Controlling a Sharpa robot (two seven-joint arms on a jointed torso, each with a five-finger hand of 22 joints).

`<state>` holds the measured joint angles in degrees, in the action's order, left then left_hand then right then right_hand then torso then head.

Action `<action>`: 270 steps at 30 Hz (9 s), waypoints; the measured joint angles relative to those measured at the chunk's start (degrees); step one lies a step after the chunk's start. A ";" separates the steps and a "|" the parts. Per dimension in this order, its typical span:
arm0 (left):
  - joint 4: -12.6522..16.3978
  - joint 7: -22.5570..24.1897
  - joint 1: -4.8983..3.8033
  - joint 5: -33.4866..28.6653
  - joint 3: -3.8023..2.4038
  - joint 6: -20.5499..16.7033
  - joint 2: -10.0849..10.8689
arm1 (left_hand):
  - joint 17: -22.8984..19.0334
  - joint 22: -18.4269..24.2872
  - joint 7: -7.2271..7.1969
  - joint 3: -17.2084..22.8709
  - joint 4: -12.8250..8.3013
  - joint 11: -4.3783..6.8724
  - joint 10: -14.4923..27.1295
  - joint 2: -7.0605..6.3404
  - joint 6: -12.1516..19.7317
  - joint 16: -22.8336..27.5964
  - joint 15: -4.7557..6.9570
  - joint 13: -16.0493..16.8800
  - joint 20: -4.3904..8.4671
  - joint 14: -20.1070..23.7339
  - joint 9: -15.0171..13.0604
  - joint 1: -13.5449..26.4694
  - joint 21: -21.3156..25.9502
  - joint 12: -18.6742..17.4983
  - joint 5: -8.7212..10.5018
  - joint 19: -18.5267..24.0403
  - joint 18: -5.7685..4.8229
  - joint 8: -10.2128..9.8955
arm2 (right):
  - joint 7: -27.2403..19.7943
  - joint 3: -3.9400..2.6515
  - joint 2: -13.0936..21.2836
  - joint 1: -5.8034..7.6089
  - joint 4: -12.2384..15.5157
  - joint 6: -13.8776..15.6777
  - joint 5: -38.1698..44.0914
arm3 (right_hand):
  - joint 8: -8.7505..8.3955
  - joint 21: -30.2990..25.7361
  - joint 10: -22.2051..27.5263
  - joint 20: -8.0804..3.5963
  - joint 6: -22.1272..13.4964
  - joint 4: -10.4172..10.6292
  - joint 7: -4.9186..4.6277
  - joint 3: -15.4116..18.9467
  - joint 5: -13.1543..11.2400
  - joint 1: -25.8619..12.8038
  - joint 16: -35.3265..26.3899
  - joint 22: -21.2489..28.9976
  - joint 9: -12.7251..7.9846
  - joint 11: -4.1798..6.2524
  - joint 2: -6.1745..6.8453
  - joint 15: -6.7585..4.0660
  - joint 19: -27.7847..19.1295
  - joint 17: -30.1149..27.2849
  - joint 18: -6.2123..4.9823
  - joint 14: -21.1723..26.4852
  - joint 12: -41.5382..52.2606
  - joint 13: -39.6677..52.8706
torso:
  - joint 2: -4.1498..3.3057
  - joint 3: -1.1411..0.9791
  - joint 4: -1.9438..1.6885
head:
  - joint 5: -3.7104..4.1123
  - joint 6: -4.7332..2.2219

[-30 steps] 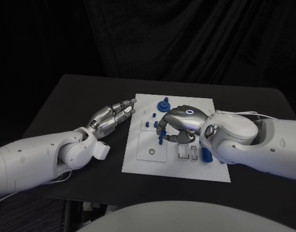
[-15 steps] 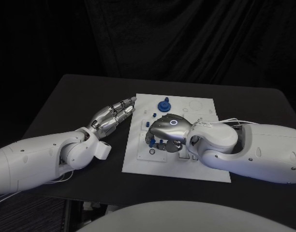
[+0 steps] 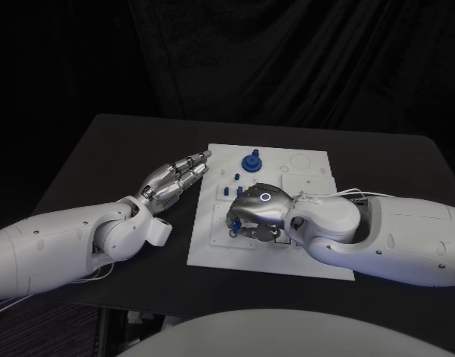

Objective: Assemble the parts on the task board

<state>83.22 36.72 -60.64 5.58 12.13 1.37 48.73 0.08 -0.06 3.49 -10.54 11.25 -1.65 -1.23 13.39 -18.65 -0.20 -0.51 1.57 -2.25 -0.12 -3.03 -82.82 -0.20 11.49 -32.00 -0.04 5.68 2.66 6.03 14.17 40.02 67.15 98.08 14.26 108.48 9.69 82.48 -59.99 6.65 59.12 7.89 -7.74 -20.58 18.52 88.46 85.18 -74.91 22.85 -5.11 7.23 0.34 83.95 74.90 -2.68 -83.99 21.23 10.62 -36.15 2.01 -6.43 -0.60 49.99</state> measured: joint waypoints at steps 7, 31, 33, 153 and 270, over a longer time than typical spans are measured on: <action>-0.02 -0.07 0.06 0.00 0.00 0.01 -0.13 | 0.01 -0.01 0.31 0.28 -0.78 -0.21 0.21 0.00 -0.56 0.00 -0.21 0.00 -0.73 0.21 0.00 0.00 0.00 0.00 -0.80 -0.09 0.01 0.24 | 0.10 -0.14 -0.11 -0.24 -0.18 0.20 0.45 | -0.04 0.00 -0.43 0.00 -0.01 0.16 0.00 -0.15 -1.08 -0.67 0.00 0.00 0.12 0.43 -0.08 0.00 0.00 0.00 0.00 0.00 -0.11 0.18 | 0.00 -0.06 0.01 | 0.23 0.00; 0.30 -0.97 0.22 -0.01 0.00 0.78 -0.51 | -0.02 -0.02 1.02 1.49 -2.89 -1.11 0.12 0.00 -1.84 0.00 -1.35 0.10 -3.00 0.10 -0.29 0.00 0.00 0.88 -1.25 -0.11 0.99 0.89 | 0.14 -0.15 -0.98 -0.85 -0.44 0.89 -1.24 | -0.38 -2.91 -0.95 -0.31 -0.01 0.17 0.00 -0.13 -2.16 -1.43 -1.74 -0.03 0.29 0.73 -0.07 0.00 -0.31 0.02 0.00 0.00 -0.24 0.33 | 0.14 -0.07 0.13 | 0.12 0.00; 0.44 -1.03 0.23 -0.01 0.00 0.89 -0.49 | -0.03 -0.02 1.02 1.76 -3.16 -1.11 0.12 0.00 -1.84 0.00 -1.76 0.09 -3.21 0.10 -0.29 0.00 0.00 0.88 -1.25 0.10 0.99 0.89 | 0.14 -0.07 -1.02 -1.01 -0.58 0.89 -1.35 | -0.37 -2.91 -0.97 -0.31 -0.01 0.15 0.00 -0.15 -2.21 -1.42 -1.74 -0.03 0.34 0.75 -0.06 0.00 -0.31 0.05 0.00 0.00 -0.33 0.33 | 0.14 -0.05 0.13 | 0.12 0.00; -0.16 1.59 0.58 -0.04 0.00 0.86 0.86 | 0.02 -0.11 -8.47 -1.42 4.96 -1.13 0.92 3.26 14.00 0.00 -3.81 -0.40 -6.38 0.10 2.09 8.62 -0.01 -3.49 11.44 -0.01 1.88 -1.71 | 30.19 0.05 26.05 -3.92 11.49 2.27 -11.67 | 28.46 7.37 -23.94 -3.99 -12.09 9.27 4.75 7.66 -14.91 -44.31 4.65 -0.01 15.47 5.32 1.42 -4.24 -0.10 0.02 2.26 -0.07 68.63 64.31 | -0.19 0.14 0.01 | 7.83 0.01; -1.92 -0.93 3.00 -0.04 0.00 3.17 0.20 | 0.02 -0.27 -4.49 1.42 3.52 -1.53 0.93 3.36 10.87 0.00 -5.44 -0.30 -7.80 0.10 1.61 5.61 -0.01 -2.90 5.73 -0.22 1.86 -0.22 | 24.56 0.04 17.63 -3.86 8.90 10.83 -37.32 | 20.81 6.86 -23.86 -5.29 -8.05 8.93 5.64 8.02 1.16 -36.84 4.65 0.00 21.76 6.80 -1.44 -5.46 -0.02 0.00 2.24 -0.07 68.62 64.28 | -0.01 0.27 -0.05 | 5.95 0.01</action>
<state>81.30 35.79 -57.65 5.54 12.13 4.54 48.93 0.09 -0.33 -1.01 -9.13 14.77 -3.18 -0.30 16.75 -7.78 -0.21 -5.95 1.27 -10.06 -0.03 -1.43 -77.21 -0.20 8.59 -26.26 -0.25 7.54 2.44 30.59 14.21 57.65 63.30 106.98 25.09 71.16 30.50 89.34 -83.86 1.36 51.06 16.83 -2.11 -12.56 19.68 51.63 89.83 -74.90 44.60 1.69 5.79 -5.11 83.93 74.90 -0.44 -84.05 89.85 74.90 -36.16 2.27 -6.49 5.35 49.99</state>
